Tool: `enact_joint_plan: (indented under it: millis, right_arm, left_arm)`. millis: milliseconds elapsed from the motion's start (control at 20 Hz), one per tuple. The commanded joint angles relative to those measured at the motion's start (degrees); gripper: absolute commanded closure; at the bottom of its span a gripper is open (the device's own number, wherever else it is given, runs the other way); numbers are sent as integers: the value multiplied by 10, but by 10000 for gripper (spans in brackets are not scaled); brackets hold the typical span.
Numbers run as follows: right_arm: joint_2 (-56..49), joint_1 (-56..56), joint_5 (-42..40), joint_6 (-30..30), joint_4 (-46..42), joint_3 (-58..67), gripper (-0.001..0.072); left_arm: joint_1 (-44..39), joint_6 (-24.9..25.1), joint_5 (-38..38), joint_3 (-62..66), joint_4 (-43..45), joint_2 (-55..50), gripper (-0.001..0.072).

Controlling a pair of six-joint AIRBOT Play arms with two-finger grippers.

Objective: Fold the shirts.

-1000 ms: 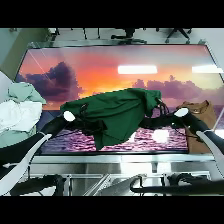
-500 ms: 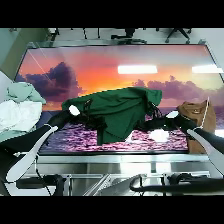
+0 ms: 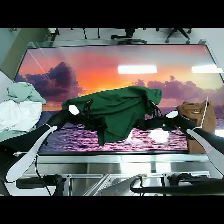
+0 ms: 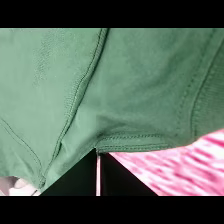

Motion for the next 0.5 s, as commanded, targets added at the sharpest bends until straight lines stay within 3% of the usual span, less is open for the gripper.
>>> enact_joint_plan:
  millis: [0, 100, 450]
  right_arm:
    - [11, 0, 23, -4, -10, 0, 692]
    - [19, 0, 35, -4, -11, 0, 692]
    - [21, 0, 47, -4, -14, 0, 692]
  left_arm:
    - [18, 0, -36, 0, -3, 4, 359]
    - [18, 0, -59, 1, -4, 19, 359]
    - [-1, 0, -15, 0, 6, 76, 359]
